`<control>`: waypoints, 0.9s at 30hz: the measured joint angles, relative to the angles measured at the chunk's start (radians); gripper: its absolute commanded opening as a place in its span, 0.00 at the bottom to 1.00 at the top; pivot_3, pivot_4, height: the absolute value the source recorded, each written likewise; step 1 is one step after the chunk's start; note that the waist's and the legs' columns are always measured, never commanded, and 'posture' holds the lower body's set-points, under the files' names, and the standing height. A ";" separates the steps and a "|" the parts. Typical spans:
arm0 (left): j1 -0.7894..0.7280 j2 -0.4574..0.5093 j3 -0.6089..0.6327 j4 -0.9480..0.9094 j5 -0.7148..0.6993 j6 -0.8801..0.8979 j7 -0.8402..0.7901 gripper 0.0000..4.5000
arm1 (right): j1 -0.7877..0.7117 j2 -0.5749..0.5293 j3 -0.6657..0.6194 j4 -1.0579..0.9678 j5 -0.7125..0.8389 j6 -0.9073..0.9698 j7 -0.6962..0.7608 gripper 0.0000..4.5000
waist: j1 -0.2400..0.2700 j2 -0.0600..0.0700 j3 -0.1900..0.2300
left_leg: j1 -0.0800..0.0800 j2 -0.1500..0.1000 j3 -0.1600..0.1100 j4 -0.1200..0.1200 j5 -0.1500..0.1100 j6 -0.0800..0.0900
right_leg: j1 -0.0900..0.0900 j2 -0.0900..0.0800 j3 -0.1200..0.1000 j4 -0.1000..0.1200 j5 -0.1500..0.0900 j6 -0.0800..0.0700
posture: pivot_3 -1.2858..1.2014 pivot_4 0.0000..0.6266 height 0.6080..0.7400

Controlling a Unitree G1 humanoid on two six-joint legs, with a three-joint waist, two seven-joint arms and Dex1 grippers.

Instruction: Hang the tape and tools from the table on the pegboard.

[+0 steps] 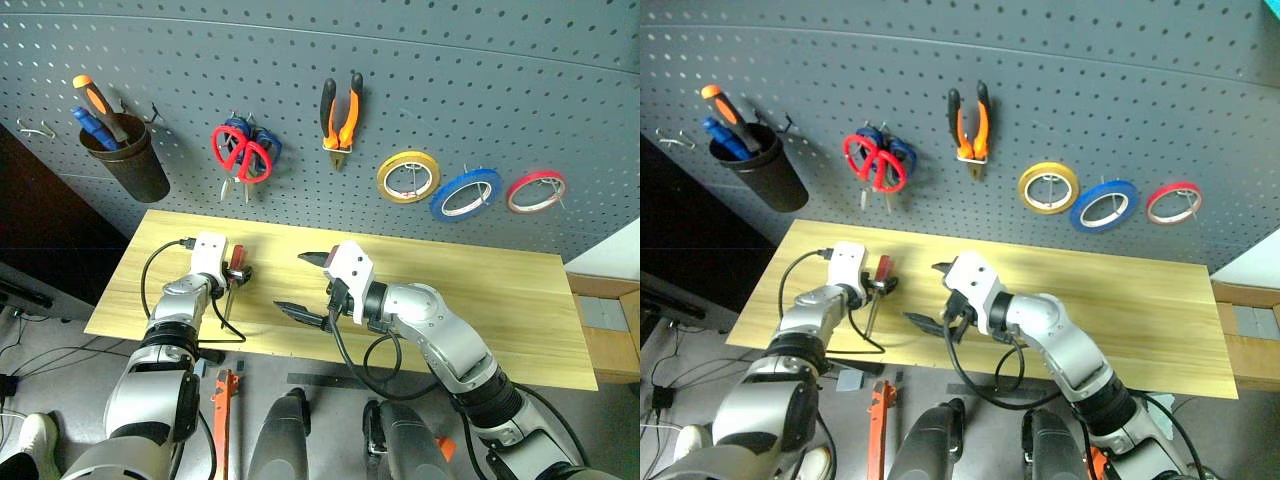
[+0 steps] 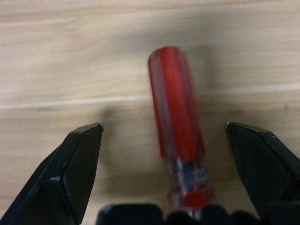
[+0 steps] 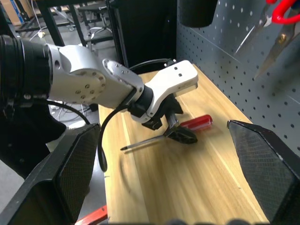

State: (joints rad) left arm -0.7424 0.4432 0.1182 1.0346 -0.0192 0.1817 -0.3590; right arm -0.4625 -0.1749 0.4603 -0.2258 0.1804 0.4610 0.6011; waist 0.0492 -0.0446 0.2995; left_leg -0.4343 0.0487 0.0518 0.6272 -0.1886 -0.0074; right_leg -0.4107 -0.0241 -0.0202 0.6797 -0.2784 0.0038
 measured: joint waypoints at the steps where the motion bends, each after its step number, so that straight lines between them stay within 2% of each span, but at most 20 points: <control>1: -0.004 0.000 0.000 0.008 0.000 -0.005 0.000 1.00 | 0.002 0.000 -0.001 -0.004 -0.001 0.005 0.000 1.00 | 0.000 0.000 0.000 | 0.000 0.000 0.000 0.000 0.000 0.000 | 0.000 0.000 0.000 0.000 0.000 0.000 | 0.56 0.54 1.00; 4: -0.012 0.001 0.000 0.029 0.001 -0.019 -0.003 1.00 | 0.009 -0.002 -0.007 -0.015 -0.001 0.013 0.000 1.00 | -0.001 0.000 0.001 | 0.000 0.000 0.000 0.000 0.000 0.000 | 0.000 0.000 0.000 0.000 0.000 0.000 | 0.56 0.54 1.00; 7: -0.017 0.005 -0.001 0.042 0.002 -0.025 -0.004 0.87 | 0.011 -0.004 -0.008 -0.027 -0.001 0.024 0.000 1.00 | -0.002 0.000 0.001 | 0.000 0.000 0.000 0.000 0.000 0.000 | 0.000 0.000 0.000 0.000 0.000 0.001 | 0.56 0.54 1.00; 15: -0.039 0.003 -0.003 0.073 0.003 -0.038 0.002 0.24 | 0.010 -0.004 -0.017 -0.032 -0.002 0.027 0.000 1.00 | -0.002 0.000 0.003 | 0.000 0.000 0.000 -0.001 0.000 0.000 | 0.000 -0.001 0.000 -0.001 0.000 0.001 | 0.56 0.54 1.00; 16: -0.041 0.002 -0.004 0.075 0.004 -0.037 0.004 0.20 | 0.010 -0.003 -0.017 -0.032 -0.002 0.027 0.000 1.00 | -0.002 0.000 0.003 | 0.000 0.000 0.000 -0.001 0.000 0.000 | 0.000 -0.001 0.000 -0.001 0.000 0.001 | 0.56 0.53 1.00; 22: -0.014 -0.007 -0.004 0.033 0.002 -0.046 0.018 0.20 | 0.000 0.005 -0.028 -0.012 -0.003 0.014 0.001 1.00 | -0.003 0.000 0.003 | 0.000 0.000 0.000 -0.002 0.000 -0.001 | -0.001 -0.001 -0.001 -0.001 0.000 0.001 | 0.56 0.45 1.00; 27: 0.167 -0.026 -0.047 -0.265 0.010 -0.003 0.000 0.20 | -0.001 0.001 -0.060 -0.005 0.002 -0.014 0.010 1.00 | -0.006 -0.002 0.000 | -0.001 0.000 0.000 -0.003 0.000 -0.006 | -0.001 -0.002 -0.001 -0.002 0.002 -0.003 | 0.56 0.36 1.00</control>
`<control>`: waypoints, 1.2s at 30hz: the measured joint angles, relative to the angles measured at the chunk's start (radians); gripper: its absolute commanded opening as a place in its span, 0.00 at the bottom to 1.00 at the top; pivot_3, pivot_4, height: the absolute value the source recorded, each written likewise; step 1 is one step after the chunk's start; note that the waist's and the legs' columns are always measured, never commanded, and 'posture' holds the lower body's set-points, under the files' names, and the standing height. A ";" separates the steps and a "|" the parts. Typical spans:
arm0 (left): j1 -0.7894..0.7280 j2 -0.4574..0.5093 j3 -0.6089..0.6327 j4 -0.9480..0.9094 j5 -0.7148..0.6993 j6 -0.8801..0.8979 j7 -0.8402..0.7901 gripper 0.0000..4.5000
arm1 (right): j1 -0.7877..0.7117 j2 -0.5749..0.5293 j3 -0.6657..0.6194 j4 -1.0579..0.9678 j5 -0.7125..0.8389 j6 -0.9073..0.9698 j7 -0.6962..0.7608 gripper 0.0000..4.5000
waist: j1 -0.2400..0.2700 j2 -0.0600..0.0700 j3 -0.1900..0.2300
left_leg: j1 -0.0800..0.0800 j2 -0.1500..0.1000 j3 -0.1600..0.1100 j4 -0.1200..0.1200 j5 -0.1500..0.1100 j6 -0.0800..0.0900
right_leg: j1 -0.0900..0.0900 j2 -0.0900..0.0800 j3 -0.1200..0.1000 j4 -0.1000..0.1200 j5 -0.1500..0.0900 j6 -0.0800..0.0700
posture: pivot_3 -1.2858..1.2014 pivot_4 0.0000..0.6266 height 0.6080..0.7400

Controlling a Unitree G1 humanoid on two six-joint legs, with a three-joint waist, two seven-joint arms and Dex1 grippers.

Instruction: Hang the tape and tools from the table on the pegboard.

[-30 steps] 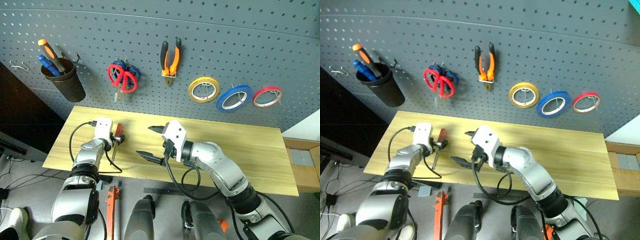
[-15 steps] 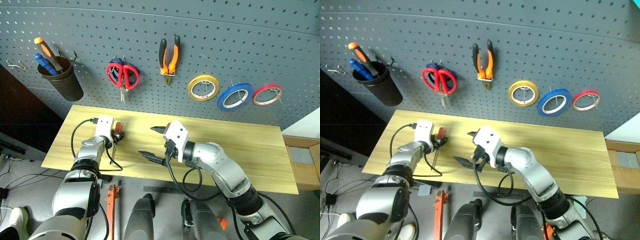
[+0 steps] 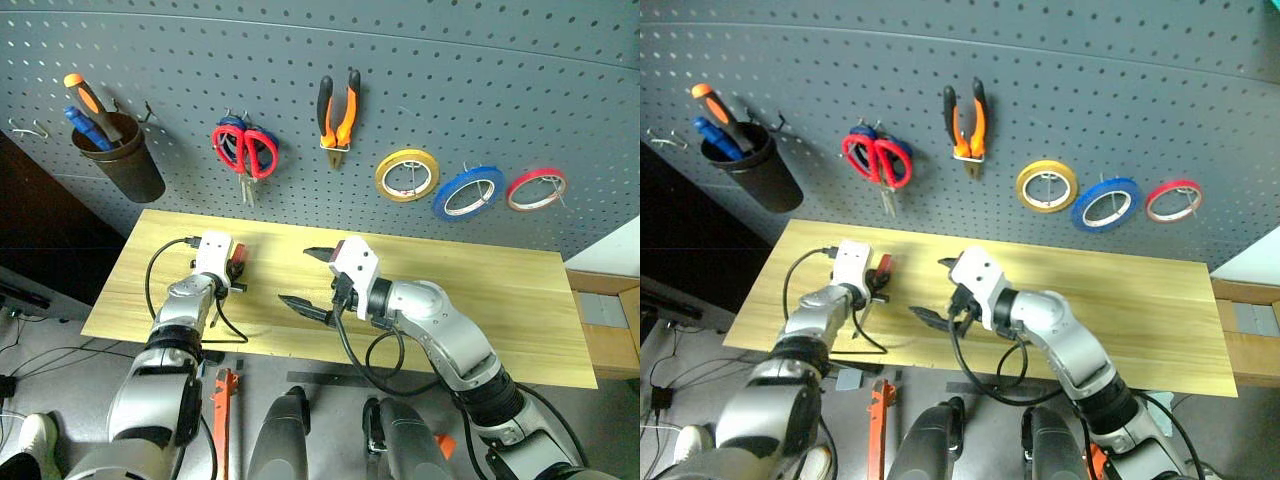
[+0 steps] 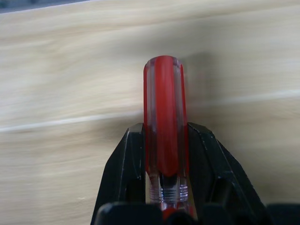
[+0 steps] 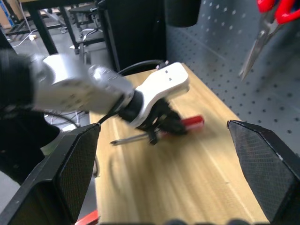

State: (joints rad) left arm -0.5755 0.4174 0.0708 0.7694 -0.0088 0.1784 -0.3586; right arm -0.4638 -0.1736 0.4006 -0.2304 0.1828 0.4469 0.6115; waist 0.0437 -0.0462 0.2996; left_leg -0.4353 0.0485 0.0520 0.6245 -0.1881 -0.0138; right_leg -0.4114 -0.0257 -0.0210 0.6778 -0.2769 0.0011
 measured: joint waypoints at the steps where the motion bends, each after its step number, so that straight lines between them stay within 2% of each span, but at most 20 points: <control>1: 0.067 -0.009 -0.004 -0.129 0.004 0.034 0.014 0.20 | 0.005 -0.004 -0.019 -0.007 0.013 -0.002 0.004 1.00 | -0.002 0.000 0.000 | -0.001 0.000 0.000 0.000 0.000 -0.001 | 0.000 0.000 0.000 0.000 0.000 0.000 | 0.56 0.32 1.00; 3: 0.208 -0.054 -0.004 -0.430 0.013 0.146 0.077 0.20 | 0.034 -0.027 -0.075 -0.061 0.066 0.001 0.022 1.00 | -0.005 -0.001 -0.002 | -0.003 0.000 -0.002 0.000 0.000 -0.002 | 0.000 -0.001 -0.001 -0.001 0.000 0.000 | 0.57 0.28 1.00; 5: 0.289 -0.094 0.001 -0.673 0.028 0.258 0.149 0.20 | 0.060 -0.048 -0.127 -0.128 0.120 0.007 0.040 1.00 | 0.001 -0.004 -0.008 | -0.006 -0.001 -0.007 0.001 0.000 -0.003 | -0.001 -0.001 -0.005 -0.002 0.000 0.000 | 0.57 0.23 1.00; 9: 0.330 -0.168 0.025 -1.025 0.101 0.435 0.300 0.20 | 0.087 -0.039 -0.185 -0.211 0.239 0.040 0.049 1.00 | 0.006 -0.003 -0.037 | -0.011 -0.002 -0.016 0.003 0.002 -0.006 | -0.001 -0.001 -0.015 -0.002 0.000 0.001 | 0.58 0.17 1.00; 11: 0.296 -0.174 0.032 -1.100 0.137 0.477 0.354 0.20 | 0.079 -0.021 -0.192 -0.219 0.270 0.049 0.037 1.00 | 0.007 -0.002 -0.056 | -0.010 -0.001 -0.019 0.003 0.003 -0.006 | 0.000 0.002 -0.017 -0.001 -0.001 0.002 | 0.58 0.16 1.00; 14: 0.164 -0.128 0.066 -1.090 0.162 0.479 0.392 0.20 | 0.033 0.019 -0.194 -0.215 0.271 0.048 0.005 1.00 | 0.010 -0.003 -0.066 | -0.010 0.000 -0.021 0.001 0.010 -0.008 | 0.000 0.006 -0.020 0.001 -0.002 0.002 | 0.58 0.15 1.00; 19: -0.211 0.026 0.083 -0.770 0.168 0.258 0.390 0.20 | -0.062 0.103 -0.191 -0.124 0.263 0.011 -0.043 1.00 | 0.014 -0.003 -0.083 | -0.009 -0.001 -0.021 0.002 0.015 -0.007 | 0.002 0.006 -0.023 0.001 0.002 -0.002 | 0.58 0.15 1.00; 23: -0.431 0.080 0.091 -0.433 0.166 0.045 0.401 0.20 | -0.107 0.132 -0.193 -0.073 0.247 -0.024 -0.067 1.00 | 0.015 -0.004 -0.092 | -0.009 -0.002 -0.020 0.001 0.014 -0.006 | 0.002 0.005 -0.021 0.000 0.004 -0.001 | 0.57 0.18 1.00; 31: -0.645 0.169 0.092 0.108 0.168 -0.252 0.470 0.20 | -0.111 0.114 -0.228 -0.040 0.232 -0.039 -0.086 1.00 | 0.012 -0.004 -0.092 | -0.016 -0.002 -0.018 0.001 0.016 -0.010 | -0.006 0.005 -0.022 0.002 0.005 -0.004 | 0.57 0.23 1.00; 36: -0.677 0.187 0.093 0.275 0.158 -0.329 0.480 0.20 | -0.111 0.115 -0.239 -0.040 0.232 -0.039 -0.102 1.00 | 0.010 -0.004 -0.092 | -0.016 -0.001 -0.018 0.002 0.014 -0.007 | -0.006 0.005 -0.022 0.003 0.005 -0.004 | 0.58 0.26 1.00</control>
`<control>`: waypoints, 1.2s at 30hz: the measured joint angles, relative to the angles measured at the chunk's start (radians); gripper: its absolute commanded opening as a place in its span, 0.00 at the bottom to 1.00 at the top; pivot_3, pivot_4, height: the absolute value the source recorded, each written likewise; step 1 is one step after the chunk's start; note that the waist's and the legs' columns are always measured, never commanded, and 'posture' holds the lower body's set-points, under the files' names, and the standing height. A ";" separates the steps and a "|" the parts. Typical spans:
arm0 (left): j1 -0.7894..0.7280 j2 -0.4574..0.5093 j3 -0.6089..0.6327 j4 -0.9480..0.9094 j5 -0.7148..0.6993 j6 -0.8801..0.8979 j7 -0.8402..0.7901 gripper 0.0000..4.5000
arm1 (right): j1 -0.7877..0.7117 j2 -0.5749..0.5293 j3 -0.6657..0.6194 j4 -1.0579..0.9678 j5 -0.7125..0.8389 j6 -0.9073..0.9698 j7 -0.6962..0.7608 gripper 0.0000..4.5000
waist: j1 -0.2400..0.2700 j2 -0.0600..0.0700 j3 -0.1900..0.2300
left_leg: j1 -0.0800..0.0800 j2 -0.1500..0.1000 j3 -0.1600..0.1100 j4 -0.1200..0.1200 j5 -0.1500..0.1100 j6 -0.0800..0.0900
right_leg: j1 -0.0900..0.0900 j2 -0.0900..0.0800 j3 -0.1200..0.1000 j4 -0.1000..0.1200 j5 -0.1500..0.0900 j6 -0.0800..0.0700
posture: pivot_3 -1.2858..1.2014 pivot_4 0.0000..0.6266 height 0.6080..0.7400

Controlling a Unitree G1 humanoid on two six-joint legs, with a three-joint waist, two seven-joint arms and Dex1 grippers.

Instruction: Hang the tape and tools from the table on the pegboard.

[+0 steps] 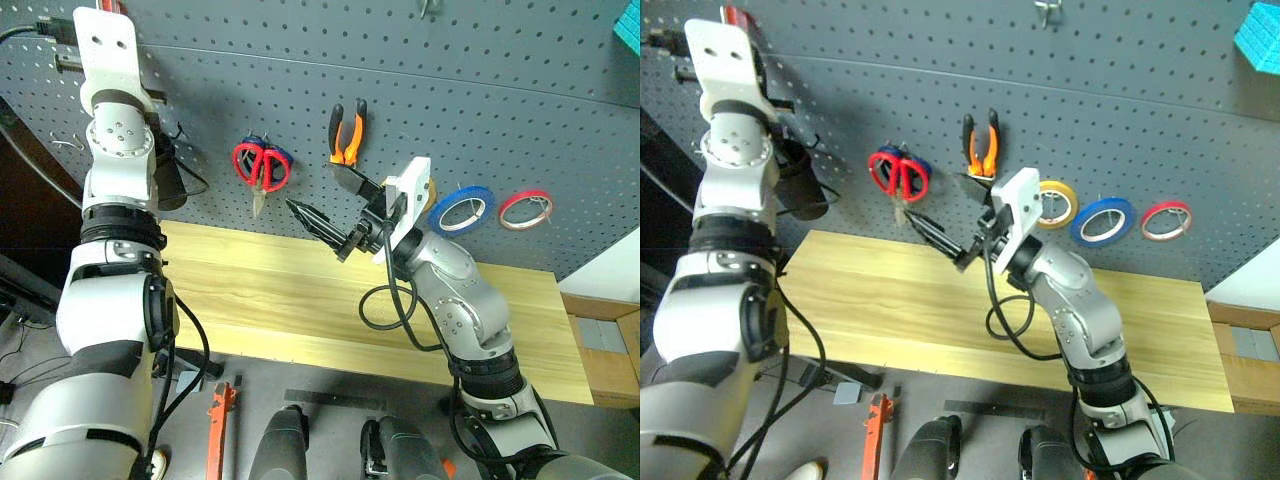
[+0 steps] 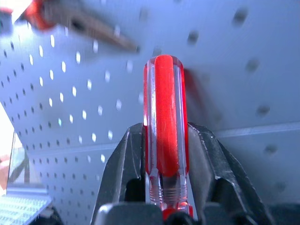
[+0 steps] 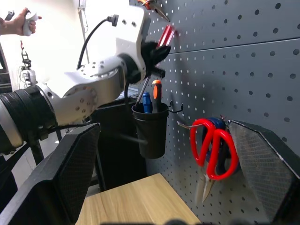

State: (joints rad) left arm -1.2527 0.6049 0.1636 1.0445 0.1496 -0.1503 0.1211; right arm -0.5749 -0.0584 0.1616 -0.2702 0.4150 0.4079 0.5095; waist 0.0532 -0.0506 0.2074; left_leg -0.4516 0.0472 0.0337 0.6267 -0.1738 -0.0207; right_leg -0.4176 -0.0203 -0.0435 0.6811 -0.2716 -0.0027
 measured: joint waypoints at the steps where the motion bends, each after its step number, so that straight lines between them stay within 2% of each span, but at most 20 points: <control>1: 0.000 0.001 0.000 0.017 -0.001 -0.013 0.000 0.20 | 0.001 0.000 0.000 0.000 0.000 0.000 -0.003 1.00 | 0.000 0.000 0.000 | 0.000 0.000 0.000 0.000 0.000 0.000 | 0.000 0.000 0.000 0.000 0.000 0.000 | 0.58 0.26 1.00; 5: 0.012 0.014 0.000 0.027 -0.010 -0.032 -0.001 0.20 | 0.008 -0.003 0.000 0.000 0.000 0.000 -0.011 1.00 | 0.000 0.000 0.000 | 0.000 0.000 0.000 0.000 0.000 0.000 | 0.000 0.000 0.001 0.000 0.000 0.000 | 0.58 0.27 1.00; 12: 0.117 0.007 0.001 -0.002 -0.041 -0.024 -0.003 0.20 | 0.013 -0.011 0.000 0.000 -0.001 0.000 -0.016 1.00 | -0.014 0.000 0.000 | 0.000 0.000 0.000 0.000 0.000 -0.001 | -0.001 0.000 0.003 0.001 0.000 0.000 | 0.58 0.27 1.00; 16: 0.170 0.009 0.005 -0.091 -0.056 0.016 0.000 0.20 | 0.013 -0.016 0.000 0.000 -0.002 0.000 -0.016 1.00 | -0.016 0.000 0.000 | 0.000 0.001 0.000 0.000 0.001 -0.001 | -0.001 0.000 0.003 0.001 0.000 0.000 | 0.58 0.26 1.00; 23: 0.371 -0.025 0.044 -0.372 -0.083 0.174 0.024 0.71 | 0.014 -0.032 -0.001 0.000 -0.006 -0.001 -0.012 1.00 | -0.020 0.000 0.000 | 0.001 0.001 -0.002 0.001 0.001 -0.001 | -0.001 0.000 0.003 0.003 0.000 0.000 | 0.58 0.25 1.00; 27: 0.393 -0.034 0.055 -0.467 -0.095 0.238 0.021 0.99 | 0.014 -0.037 -0.001 0.000 -0.008 -0.006 -0.008 1.00 | -0.015 0.000 0.000 | 0.001 0.000 -0.002 0.002 0.001 -0.001 | 0.001 0.000 0.002 0.003 0.000 -0.001 | 0.58 0.23 1.00; 32: 0.430 -0.046 0.085 -0.589 -0.141 0.316 -0.012 0.99 | 0.016 -0.058 -0.001 -0.001 -0.010 -0.008 0.001 1.00 | -0.004 0.000 0.000 | 0.004 0.000 -0.002 0.002 0.001 -0.001 | 0.004 0.000 0.002 0.003 0.000 -0.001 | 0.58 0.22 1.00; 36: 0.510 -0.096 0.085 -0.758 -0.200 0.457 -0.074 0.99 | 0.078 -0.158 0.001 -0.068 -0.049 -0.008 0.014 1.00 | 0.005 -0.001 -0.002 | 0.003 0.000 -0.002 0.003 0.002 -0.003 | 0.005 -0.001 0.001 0.002 0.000 -0.001 | 0.58 0.19 1.00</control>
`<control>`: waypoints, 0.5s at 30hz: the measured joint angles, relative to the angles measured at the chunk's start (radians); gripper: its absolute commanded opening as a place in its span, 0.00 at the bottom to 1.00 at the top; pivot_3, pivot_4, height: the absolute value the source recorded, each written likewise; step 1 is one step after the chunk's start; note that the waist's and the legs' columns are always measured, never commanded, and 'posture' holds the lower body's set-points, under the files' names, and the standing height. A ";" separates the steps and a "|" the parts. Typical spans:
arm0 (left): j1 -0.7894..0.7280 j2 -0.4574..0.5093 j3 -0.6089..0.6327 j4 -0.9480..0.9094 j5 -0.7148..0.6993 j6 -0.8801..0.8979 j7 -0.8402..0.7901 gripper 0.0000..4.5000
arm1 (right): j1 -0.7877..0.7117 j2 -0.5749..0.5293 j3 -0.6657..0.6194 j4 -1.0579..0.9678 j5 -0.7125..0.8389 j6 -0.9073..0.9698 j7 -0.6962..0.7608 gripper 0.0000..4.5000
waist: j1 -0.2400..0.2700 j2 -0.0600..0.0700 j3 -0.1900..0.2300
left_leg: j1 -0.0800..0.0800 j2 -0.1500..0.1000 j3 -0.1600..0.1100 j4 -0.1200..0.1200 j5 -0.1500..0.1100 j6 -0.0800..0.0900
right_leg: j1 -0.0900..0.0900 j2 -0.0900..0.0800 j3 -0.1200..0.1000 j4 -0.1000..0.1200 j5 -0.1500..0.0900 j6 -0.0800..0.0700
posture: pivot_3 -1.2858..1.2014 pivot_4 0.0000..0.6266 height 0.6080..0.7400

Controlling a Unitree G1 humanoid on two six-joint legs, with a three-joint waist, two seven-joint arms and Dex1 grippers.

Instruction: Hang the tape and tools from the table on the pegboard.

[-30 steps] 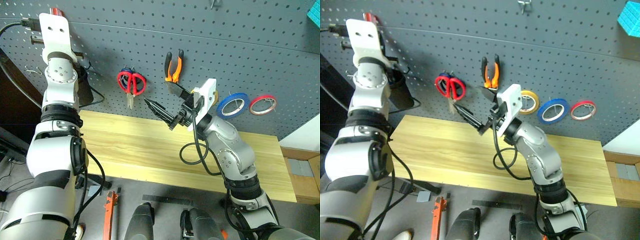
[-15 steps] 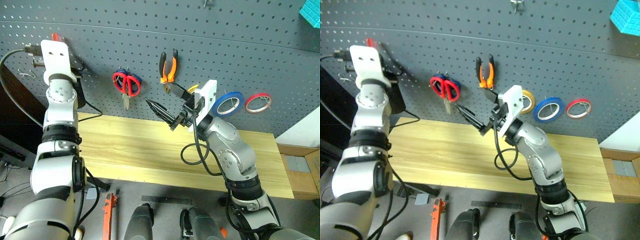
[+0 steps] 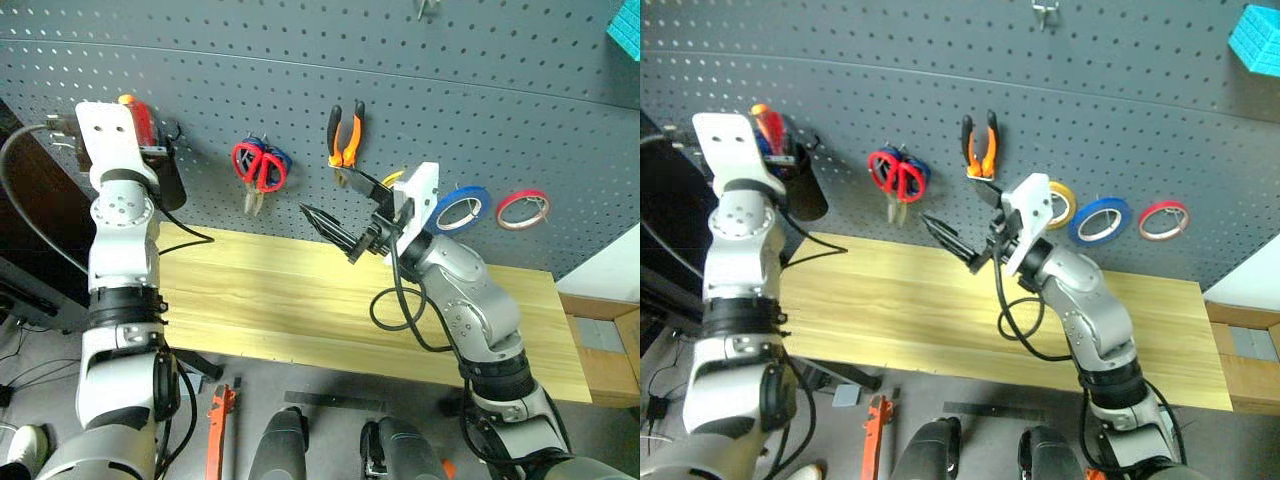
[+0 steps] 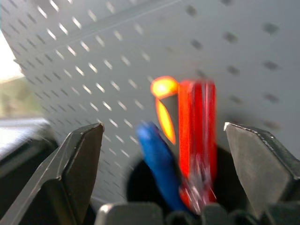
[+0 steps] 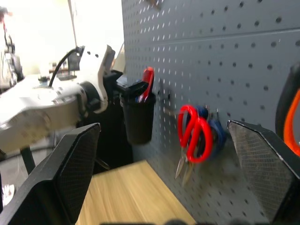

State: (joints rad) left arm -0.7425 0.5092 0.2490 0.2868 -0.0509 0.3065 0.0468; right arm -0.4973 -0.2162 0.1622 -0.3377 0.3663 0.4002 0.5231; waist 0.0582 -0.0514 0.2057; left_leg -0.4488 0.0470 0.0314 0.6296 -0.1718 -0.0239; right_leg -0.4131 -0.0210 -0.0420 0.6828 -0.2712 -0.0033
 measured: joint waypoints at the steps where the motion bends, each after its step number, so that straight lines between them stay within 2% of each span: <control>1: 0.024 -0.017 -0.008 -0.072 -0.016 0.050 -0.020 0.99 | 0.030 -0.050 -0.003 -0.025 -0.023 0.000 0.001 1.00 | 0.006 -0.001 -0.001 | 0.000 0.000 0.000 0.000 0.000 0.000 | 0.001 0.000 -0.001 -0.001 0.000 0.000 | 0.57 0.18 1.00; 4: 0.049 -0.074 -0.025 -0.231 -0.049 0.172 -0.039 0.99 | 0.101 -0.107 -0.025 -0.065 -0.063 0.001 -0.013 1.00 | 0.012 -0.001 -0.008 | 0.001 -0.001 0.000 0.001 0.000 0.000 | 0.002 0.000 -0.001 -0.001 0.000 0.000 | 0.57 0.15 1.00; 8: 0.131 -0.177 -0.094 -0.402 -0.077 0.286 -0.047 0.99 | 0.202 -0.118 -0.055 -0.120 -0.095 0.010 -0.080 1.00 | 0.008 -0.001 -0.027 | 0.010 0.000 0.000 -0.001 0.000 0.000 | 0.009 0.000 0.002 -0.001 0.000 0.000 | 0.56 0.11 1.00; 11: 0.207 -0.245 -0.138 -0.487 -0.085 0.346 -0.041 0.99 | 0.291 -0.080 -0.105 -0.158 -0.122 0.066 -0.192 1.00 | -0.002 0.001 -0.050 | 0.013 0.000 0.001 -0.003 -0.002 0.003 | 0.011 0.000 0.004 -0.001 0.000 0.000 | 0.55 0.08 1.00; 13: 0.294 -0.293 -0.190 -0.511 -0.086 0.372 -0.053 0.99 | 0.351 -0.031 -0.139 -0.173 -0.156 0.112 -0.290 1.00 | -0.004 0.009 -0.071 | 0.017 -0.001 0.001 -0.002 -0.003 0.003 | 0.015 0.000 0.005 -0.002 -0.001 0.000 | 0.54 0.07 1.00; 15: 0.369 -0.314 -0.243 -0.504 -0.087 0.384 -0.077 0.99 | 0.392 -0.004 -0.151 -0.174 -0.180 0.157 -0.358 1.00 | -0.010 0.011 -0.075 | 0.021 0.000 0.002 -0.001 -0.003 0.004 | 0.018 0.001 0.005 -0.002 -0.003 0.002 | 0.54 0.06 1.00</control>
State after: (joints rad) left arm -0.3735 0.1950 0.0058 -0.2175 -0.1378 0.6908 -0.0302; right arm -0.1058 -0.2199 0.0115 -0.5116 0.1860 0.5569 0.1647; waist 0.0477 -0.0406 0.1305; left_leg -0.4279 0.0468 0.0338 0.6283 -0.1749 -0.0195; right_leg -0.3947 -0.0198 -0.0372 0.6809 -0.2741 -0.0012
